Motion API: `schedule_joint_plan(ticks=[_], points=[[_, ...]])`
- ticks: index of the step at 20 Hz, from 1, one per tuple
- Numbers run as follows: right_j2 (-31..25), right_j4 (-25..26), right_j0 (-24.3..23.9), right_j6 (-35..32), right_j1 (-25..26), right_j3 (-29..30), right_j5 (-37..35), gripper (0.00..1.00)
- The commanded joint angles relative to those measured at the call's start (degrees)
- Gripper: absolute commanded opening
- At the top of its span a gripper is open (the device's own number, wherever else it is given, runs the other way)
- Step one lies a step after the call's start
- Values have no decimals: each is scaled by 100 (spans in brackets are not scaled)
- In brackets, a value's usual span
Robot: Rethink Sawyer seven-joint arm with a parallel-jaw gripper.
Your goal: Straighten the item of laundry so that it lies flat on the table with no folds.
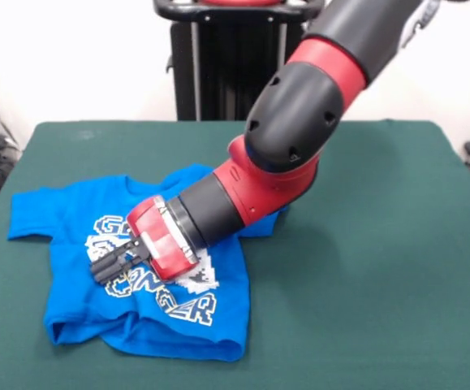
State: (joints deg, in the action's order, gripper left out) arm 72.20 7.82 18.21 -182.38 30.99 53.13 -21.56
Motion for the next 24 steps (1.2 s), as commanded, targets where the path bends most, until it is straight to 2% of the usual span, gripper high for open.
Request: schedule_joint_plan(ticks=[1,4,8,12,14,17,20,22,24], points=[[-67,-620,-200,-1332,558,-867,522,0],[-186,-782,-228,-1345,465,-852,1197,0],[-404,-849,-192,-1181,251,-736,1649,0],[-26,-1106,-139,-1399,350,-578,2014,0],[-118,-1138,-150,-1200,238,-481,2255,0],[-666,-926,-152,-716,-133,-375,2339,0],[-496,-1161,-217,-752,2,-411,2493,0],[-597,-1157,-315,-591,-30,-462,2640,0],[-256,-1423,-317,-664,170,-428,2634,0]])
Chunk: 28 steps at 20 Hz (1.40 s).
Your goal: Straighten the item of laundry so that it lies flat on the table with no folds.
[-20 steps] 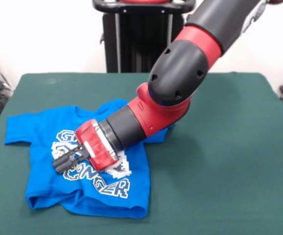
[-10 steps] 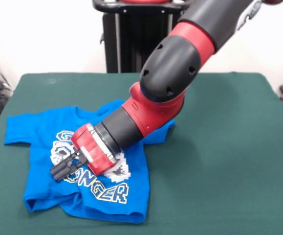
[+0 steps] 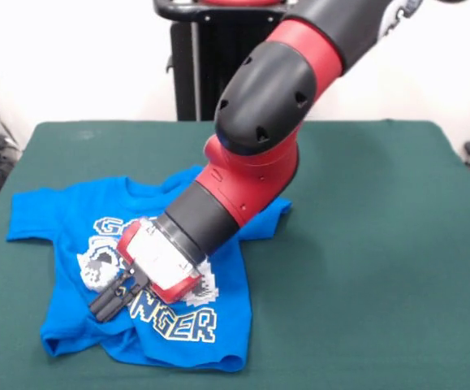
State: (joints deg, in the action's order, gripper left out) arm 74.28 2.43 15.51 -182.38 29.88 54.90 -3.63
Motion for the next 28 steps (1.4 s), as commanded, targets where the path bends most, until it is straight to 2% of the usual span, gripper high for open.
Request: schedule_joint_plan(ticks=[1,6,10,15,20,23,25,28], points=[[-347,-1027,-112,-644,384,-621,942,0],[455,-1929,-335,-522,968,-583,1258,0],[657,-2190,-406,-305,1157,-577,1149,0],[899,-1985,-285,-177,1235,-454,418,0],[585,-1602,-100,16,1046,-321,-127,0],[195,-1356,-39,251,830,-285,-329,0],[271,-1279,0,266,846,-203,-406,0],[870,-1427,5,-77,1176,-78,-378,0]])
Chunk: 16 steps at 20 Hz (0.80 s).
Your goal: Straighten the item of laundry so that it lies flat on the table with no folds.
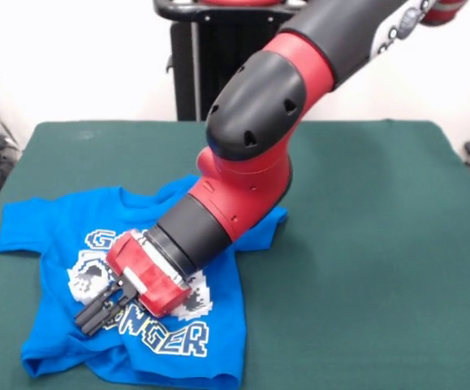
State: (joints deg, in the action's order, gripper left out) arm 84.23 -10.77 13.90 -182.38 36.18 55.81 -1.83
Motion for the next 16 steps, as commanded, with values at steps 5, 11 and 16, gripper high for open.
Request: schedule_joint_plan(ticks=[5,11,16], points=[[935,-912,-350,-575,1290,-419,-6,0],[1832,-1845,-895,-235,1825,-329,936,0],[2006,-2399,-1182,223,1948,-361,1543,0]])
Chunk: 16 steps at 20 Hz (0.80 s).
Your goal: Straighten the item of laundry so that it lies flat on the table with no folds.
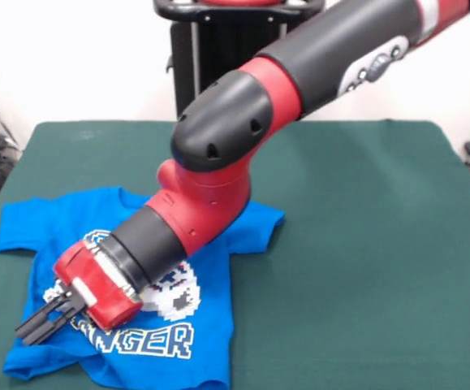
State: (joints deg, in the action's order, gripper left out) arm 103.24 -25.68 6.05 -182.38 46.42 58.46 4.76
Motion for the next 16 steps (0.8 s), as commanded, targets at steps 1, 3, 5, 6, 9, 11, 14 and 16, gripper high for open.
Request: schedule_joint_plan(ticks=[1,3,5,6,9,11,14,16], points=[[108,-954,-430,293,923,-639,962,0],[40,-949,-450,382,881,-662,1108,0],[-211,-676,-438,409,726,-783,1145,0],[-435,-422,-386,366,600,-859,1080,0],[-1857,1107,-120,241,-175,-1199,687,0],[-3201,2395,49,321,-915,-1378,311,0],[-5421,3918,61,1086,-2257,-1227,-357,0],[-6793,4600,-144,1722,-3159,-910,-807,0]])
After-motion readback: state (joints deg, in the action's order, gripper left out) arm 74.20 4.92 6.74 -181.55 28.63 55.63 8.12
